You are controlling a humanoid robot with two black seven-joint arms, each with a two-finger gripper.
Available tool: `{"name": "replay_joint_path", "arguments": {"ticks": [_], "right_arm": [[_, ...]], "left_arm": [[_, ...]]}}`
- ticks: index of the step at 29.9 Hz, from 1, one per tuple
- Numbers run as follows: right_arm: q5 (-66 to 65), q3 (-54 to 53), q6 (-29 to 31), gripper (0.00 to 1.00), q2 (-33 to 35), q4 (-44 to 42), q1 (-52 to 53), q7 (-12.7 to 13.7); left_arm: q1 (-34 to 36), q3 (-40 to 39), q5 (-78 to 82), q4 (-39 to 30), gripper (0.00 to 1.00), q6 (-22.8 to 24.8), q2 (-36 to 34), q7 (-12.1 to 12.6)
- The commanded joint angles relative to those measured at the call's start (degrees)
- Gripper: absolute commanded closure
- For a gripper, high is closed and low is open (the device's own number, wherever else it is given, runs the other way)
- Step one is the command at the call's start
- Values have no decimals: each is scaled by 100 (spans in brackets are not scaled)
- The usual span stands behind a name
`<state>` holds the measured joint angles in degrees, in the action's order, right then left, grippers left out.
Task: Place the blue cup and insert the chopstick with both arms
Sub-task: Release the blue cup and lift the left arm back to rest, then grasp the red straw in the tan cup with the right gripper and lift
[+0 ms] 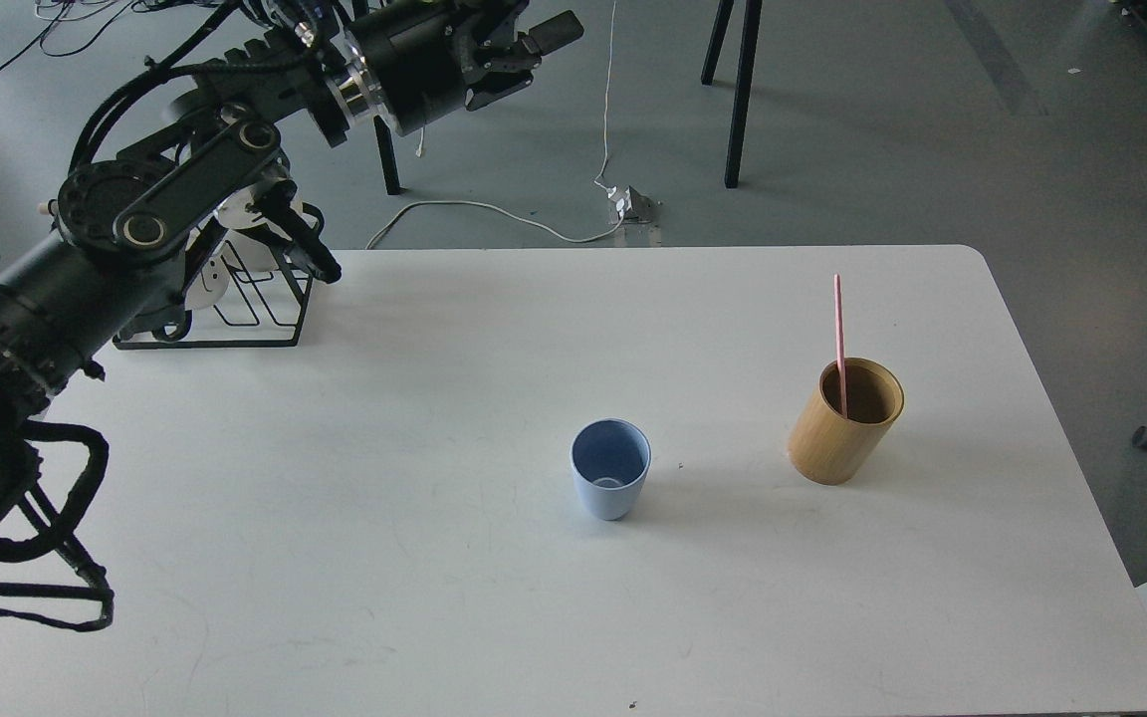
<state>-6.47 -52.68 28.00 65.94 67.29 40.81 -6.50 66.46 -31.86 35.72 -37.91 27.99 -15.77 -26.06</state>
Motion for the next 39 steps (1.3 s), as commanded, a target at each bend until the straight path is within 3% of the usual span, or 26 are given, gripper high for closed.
{"name": "replay_joint_path", "arguments": {"ticks": [1, 7, 13, 15, 17, 22, 25, 32, 39], "right_arm": [[-1195, -6, 0, 0, 33, 284, 15, -9], [-2988, 21, 0, 0, -142, 486, 68, 9], [-4904, 424, -180, 0, -617, 934, 94, 97], [-5406, 591, -347, 0, -705, 943, 164, 79], [-5758, 854, -366, 0, -732, 943, 234, 70], [-6654, 1637, -383, 1, -986, 952, 401, 53], [-7322, 2024, -409, 1, -1276, 891, 577, 27], [-8193, 2744, -409, 8, -1803, 812, 893, 0], [-9108, 3439, -401, 28, -2401, 242, 1253, 0]], "left_arm": [[-10, -31, -1782, 765, 1, 1, -23, -13], [-431, -13, -4676, 1961, 1, 1, -5, 39], [-783, -22, -5180, 2558, 1, 1, -101, 83], [-879, -22, -5189, 2753, 1, 1, -163, 267], [-985, -22, -5206, 2771, 1, 1, -198, 452], [-1047, -75, -5224, 2745, 1, 1, -321, 557], [-1030, -144, -5241, 2736, 1, 1, -260, 760], [-1029, -268, -5242, 2736, 1, 1, -102, 804], [-1038, -268, -5233, 2736, 1, 1, -128, 804]]}}
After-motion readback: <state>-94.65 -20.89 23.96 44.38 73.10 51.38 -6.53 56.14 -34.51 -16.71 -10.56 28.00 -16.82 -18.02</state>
